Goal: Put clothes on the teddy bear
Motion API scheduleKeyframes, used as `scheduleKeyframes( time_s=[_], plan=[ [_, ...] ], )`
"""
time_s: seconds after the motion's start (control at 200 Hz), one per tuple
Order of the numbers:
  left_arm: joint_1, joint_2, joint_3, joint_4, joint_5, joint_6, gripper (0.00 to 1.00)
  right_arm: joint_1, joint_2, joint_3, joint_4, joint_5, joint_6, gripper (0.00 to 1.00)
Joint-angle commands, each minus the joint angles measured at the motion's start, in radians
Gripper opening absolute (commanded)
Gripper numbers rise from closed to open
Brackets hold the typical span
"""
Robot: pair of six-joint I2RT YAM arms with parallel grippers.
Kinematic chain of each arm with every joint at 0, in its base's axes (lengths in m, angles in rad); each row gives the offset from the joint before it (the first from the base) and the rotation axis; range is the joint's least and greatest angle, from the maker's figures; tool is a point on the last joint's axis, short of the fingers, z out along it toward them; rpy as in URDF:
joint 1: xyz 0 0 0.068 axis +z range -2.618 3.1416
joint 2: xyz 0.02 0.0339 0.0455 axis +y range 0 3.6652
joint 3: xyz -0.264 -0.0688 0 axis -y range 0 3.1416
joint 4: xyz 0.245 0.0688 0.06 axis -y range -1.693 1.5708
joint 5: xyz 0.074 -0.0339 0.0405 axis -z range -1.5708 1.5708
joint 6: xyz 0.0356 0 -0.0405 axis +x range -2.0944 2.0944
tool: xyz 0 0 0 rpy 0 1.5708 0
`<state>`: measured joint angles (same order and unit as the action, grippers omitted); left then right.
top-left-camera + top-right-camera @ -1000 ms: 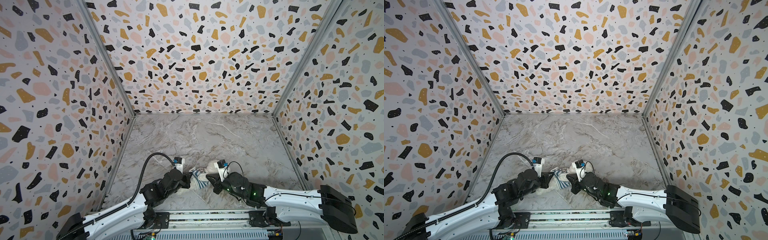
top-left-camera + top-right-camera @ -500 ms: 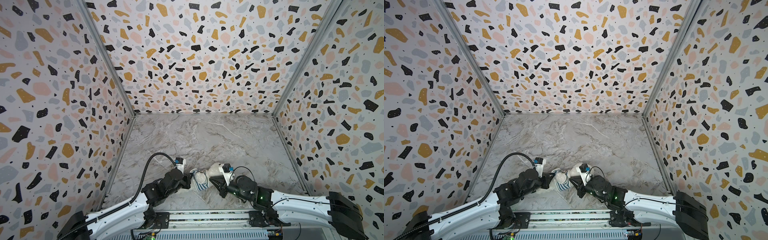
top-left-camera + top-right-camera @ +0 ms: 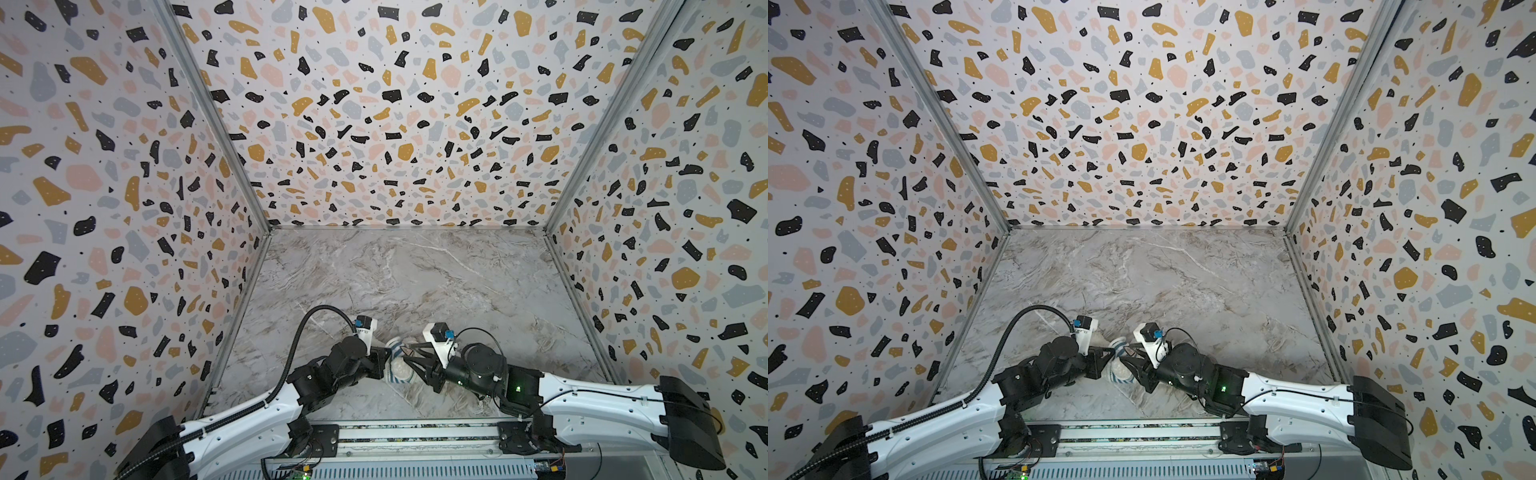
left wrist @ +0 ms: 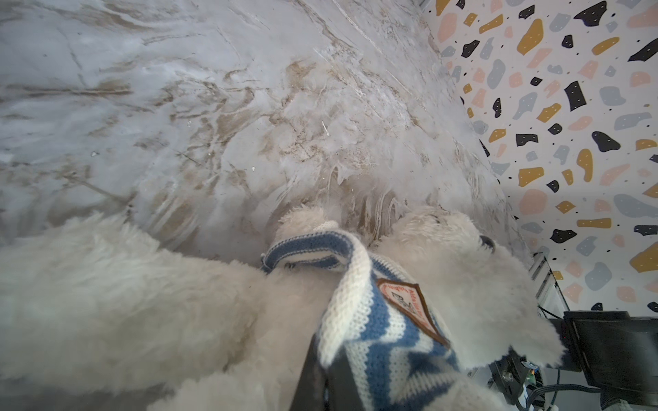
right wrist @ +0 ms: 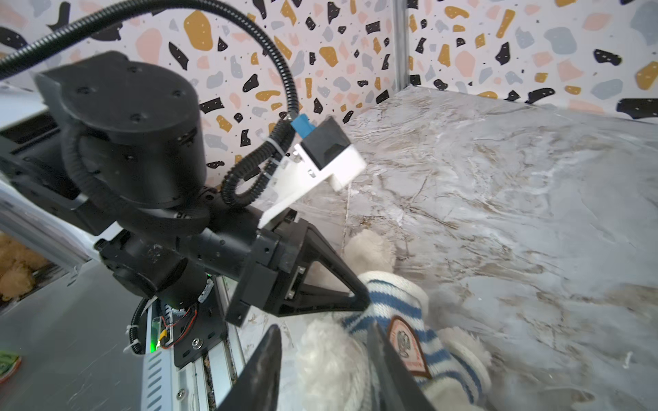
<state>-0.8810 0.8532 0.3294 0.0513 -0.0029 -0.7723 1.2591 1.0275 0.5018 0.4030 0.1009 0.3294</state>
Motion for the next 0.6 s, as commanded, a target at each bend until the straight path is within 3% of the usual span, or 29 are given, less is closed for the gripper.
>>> scheduleKeyframes(
  time_s=[0.0,0.596],
  plan=[
    [0.003,-0.012,-0.021,0.053,0.022,-0.009,0.00,0.020,0.046,0.041,-0.050,0.009,-0.074,0.41],
    [0.002,-0.019,-0.026,0.078,0.034,-0.033,0.00,0.023,0.162,0.051,-0.027,0.016,-0.115,0.39]
  ],
)
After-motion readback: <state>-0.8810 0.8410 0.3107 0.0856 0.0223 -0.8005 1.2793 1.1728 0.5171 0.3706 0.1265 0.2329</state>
